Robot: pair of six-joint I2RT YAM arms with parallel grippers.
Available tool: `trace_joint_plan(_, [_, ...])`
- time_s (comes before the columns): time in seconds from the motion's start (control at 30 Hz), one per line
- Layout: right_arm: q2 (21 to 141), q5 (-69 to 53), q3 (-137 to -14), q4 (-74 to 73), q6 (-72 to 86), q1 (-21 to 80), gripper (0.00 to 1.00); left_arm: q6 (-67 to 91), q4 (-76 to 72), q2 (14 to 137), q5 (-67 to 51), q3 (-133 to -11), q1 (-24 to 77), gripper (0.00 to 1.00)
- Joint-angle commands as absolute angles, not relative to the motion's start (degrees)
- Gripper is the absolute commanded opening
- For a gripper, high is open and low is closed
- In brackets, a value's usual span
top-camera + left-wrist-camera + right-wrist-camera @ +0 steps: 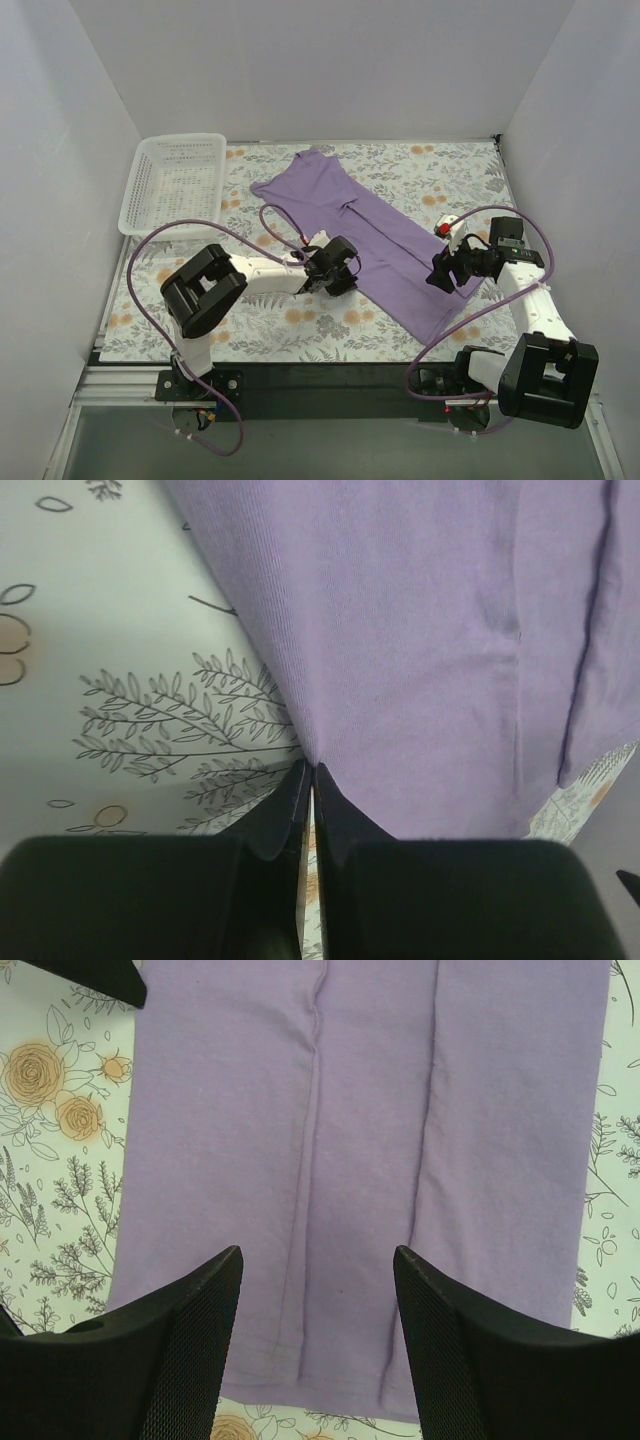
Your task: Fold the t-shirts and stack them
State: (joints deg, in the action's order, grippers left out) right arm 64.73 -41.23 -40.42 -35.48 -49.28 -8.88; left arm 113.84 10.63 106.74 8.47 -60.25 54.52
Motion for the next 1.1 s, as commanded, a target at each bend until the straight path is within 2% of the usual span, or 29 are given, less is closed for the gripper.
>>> trace_joint_plan(0.0, [63.46,-43.33,-39.99,-34.72,-49.13,-9.23,0.69,109.69,17.85,104.42,10.9,-53.55,54.67,0.0])
trace_joint_plan(0.33, [63.19,-44.21,-39.9,-34.8,-49.39,-9.32,0.69,100.65,10.74,87.99,3.52,-37.1,54.67,0.01])
trace_joint_plan(0.4, [63.11,-44.3,-39.82,-34.8,-49.39,-9.32,0.69,97.58,9.06,84.21,1.85,-34.46,54.67,0.21])
trace_joint_plan(0.43, [63.02,-44.3,-39.81,-34.8,-49.39,-9.32,0.69,96.69,7.05,81.24,0.37,-33.5,54.67,0.4])
trace_joint_plan(0.47, [63.02,-44.38,-39.81,-34.8,-49.48,-9.32,0.69,95.9,6.51,79.56,0.09,-32.18,54.67,0.48])
trace_joint_plan(0.57, [62.93,-44.47,-39.73,-34.8,-49.57,-9.23,0.69,92.64,6.67,71.83,1.66,-30.33,54.49,0.66])
trace_joint_plan(0.67, [63.37,-44.91,-39.73,-34.89,-49.66,-9.23,0.69,89.74,9.57,64.27,4.92,-29.62,52.83,0.75])
trace_joint_plan(0.73, [63.72,-44.91,-39.9,-34.98,-49.66,-9.23,0.69,87.81,11.59,60.67,4.4,-29.44,47.42,0.75])
trace_joint_plan(0.87, [63.54,-45.7,-39.9,-35.07,-49.57,-9.23,0.69,82.37,11.08,60.38,-5.69,-29.79,32.46,0.75])
trace_joint_plan(0.97, [64.15,-46.75,-40.25,-34.98,-49.66,-9.14,0.69,81.91,9.23,65.64,-8.95,-33.04,23.93,0.75])
trace_joint_plan(1.07, [68.1,-50.34,-42.7,-34.46,-48.26,-8.0,0.69,82.35,8.09,73.63,-13.44,-38.74,19.34,0.7])
